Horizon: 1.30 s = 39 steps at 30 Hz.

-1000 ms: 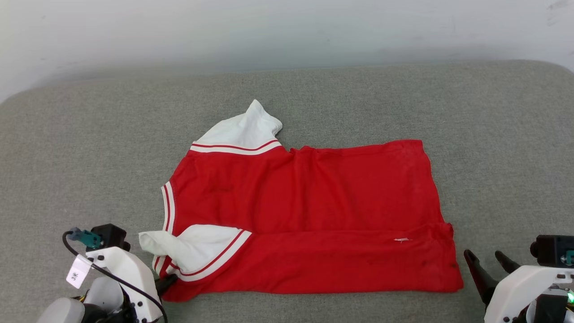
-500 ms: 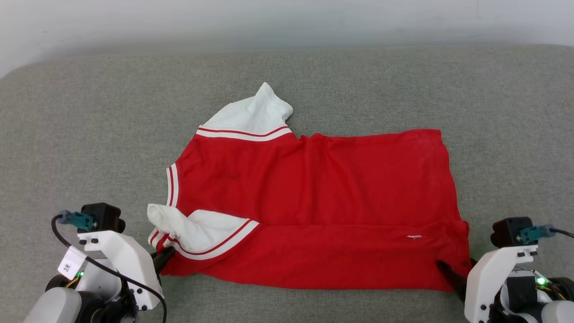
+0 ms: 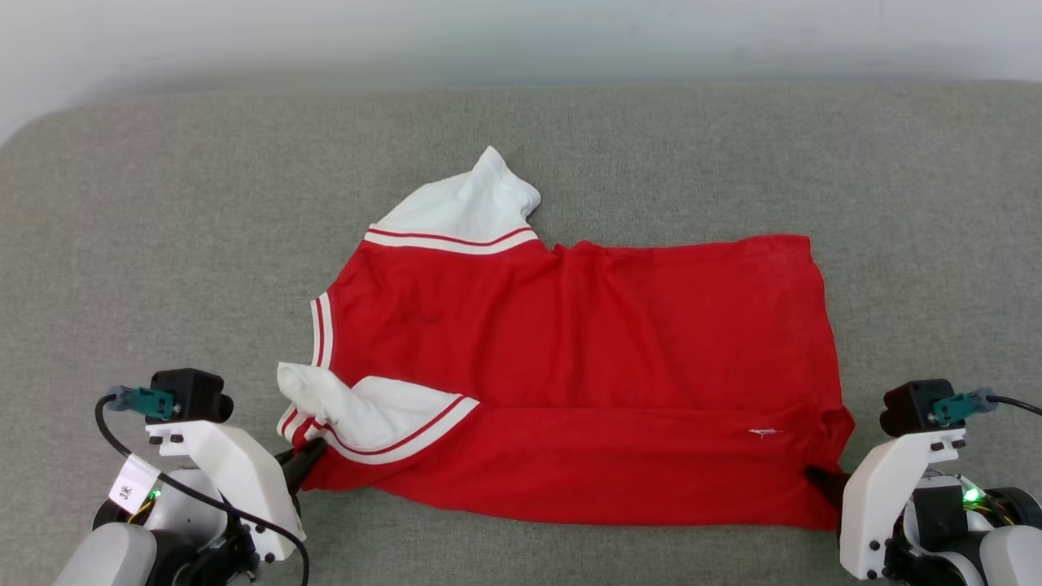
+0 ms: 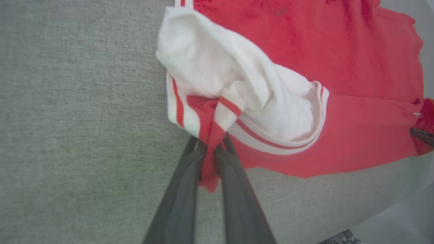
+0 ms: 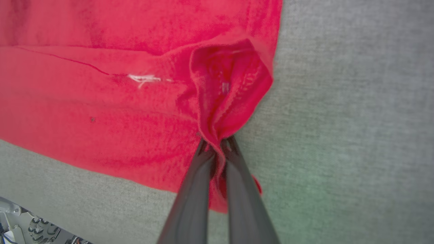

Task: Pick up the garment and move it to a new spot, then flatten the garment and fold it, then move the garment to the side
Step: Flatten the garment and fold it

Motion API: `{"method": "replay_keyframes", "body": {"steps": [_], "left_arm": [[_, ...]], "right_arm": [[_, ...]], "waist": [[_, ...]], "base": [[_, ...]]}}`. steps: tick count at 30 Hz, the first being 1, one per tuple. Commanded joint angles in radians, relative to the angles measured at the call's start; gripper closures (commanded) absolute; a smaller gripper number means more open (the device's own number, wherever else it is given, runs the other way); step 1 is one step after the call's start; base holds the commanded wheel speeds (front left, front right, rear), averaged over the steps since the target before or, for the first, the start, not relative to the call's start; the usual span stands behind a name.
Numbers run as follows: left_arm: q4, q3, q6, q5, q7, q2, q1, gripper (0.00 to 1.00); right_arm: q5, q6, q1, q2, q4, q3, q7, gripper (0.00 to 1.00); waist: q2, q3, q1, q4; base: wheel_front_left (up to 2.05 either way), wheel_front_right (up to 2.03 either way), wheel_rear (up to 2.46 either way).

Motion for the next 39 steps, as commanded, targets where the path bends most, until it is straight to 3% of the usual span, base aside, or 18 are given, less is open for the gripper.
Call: {"method": "replay_keyframes", "body": {"steps": [1, 9, 24, 30, 31, 32, 33, 34, 35, 39], "left_arm": [[-0.002, 0.005, -0.003, 0.005, -0.012, 0.002, 0.005, 1.00], [-0.021, 0.008, -0.007, 0.024, -0.081, -0.006, 0.066, 1.00], [-0.069, 0.030, 0.081, -0.006, -0.090, -0.008, 0.300, 1.00], [-0.019, -0.004, 0.067, -0.009, -0.103, -0.046, 0.320, 1.00], [-0.006, -0.010, 0.060, -0.013, -0.108, -0.057, 0.310, 1.00], [0.010, -0.017, 0.052, -0.012, -0.115, -0.063, 0.299, 1.00], [0.024, -0.021, 0.047, -0.005, -0.121, -0.065, 0.288, 0.70], [0.041, -0.024, 0.044, -0.002, -0.129, -0.070, 0.280, 0.31], [0.057, -0.028, 0.039, 0.005, -0.135, -0.073, 0.274, 0.00], [0.088, -0.030, 0.017, 0.025, -0.185, -0.081, 0.236, 0.00]], "right_arm": [[0.005, -0.001, 0.001, -0.005, 0.003, 0.007, 0.001, 1.00], [0.021, 0.000, 0.062, -0.021, -0.066, 0.002, 0.007, 1.00], [0.034, -0.001, 0.264, -0.015, -0.150, -0.049, 0.032, 1.00], [0.019, 0.000, 0.287, 0.011, -0.111, -0.066, -0.019, 0.98], [0.022, 0.000, 0.290, 0.015, -0.100, -0.065, -0.025, 0.73], [0.023, 0.000, 0.287, 0.021, -0.094, -0.069, -0.046, 0.00], [0.026, 0.000, 0.283, 0.028, -0.088, -0.069, -0.063, 0.00], [0.030, 0.000, 0.288, 0.034, -0.076, -0.063, -0.072, 0.00], [0.025, 0.000, 0.288, 0.035, -0.078, -0.060, -0.096, 0.00], [0.015, 0.000, 0.284, 0.049, -0.103, -0.064, -0.221, 0.00]], "waist": [[0.0000, -0.016, 0.0000, 0.000], [0.0000, -0.106, 0.0000, 0.006], [0.0000, -0.237, 0.0000, 0.014], [0.0000, -0.234, 0.0000, 0.017], [0.0000, -0.232, 0.0000, 0.017], [0.0000, -0.230, 0.0000, 0.018], [0.0000, -0.228, 0.0000, 0.019], [0.0000, -0.227, 0.0000, 0.019], [0.0000, -0.226, 0.0000, 0.019], [0.0000, -0.224, 0.0000, 0.019]], "base": [[0.00, 0.00, 0.00], [0.00, 0.00, 0.00], [0.00, 0.00, 0.00], [0.00, 0.00, 0.00], [0.00, 0.00, 0.00], [0.00, 0.00, 0.00], [0.00, 0.00, 0.00], [0.00, 0.00, 0.00], [0.00, 0.00, 0.00], [0.00, 0.00, 0.00]]}}
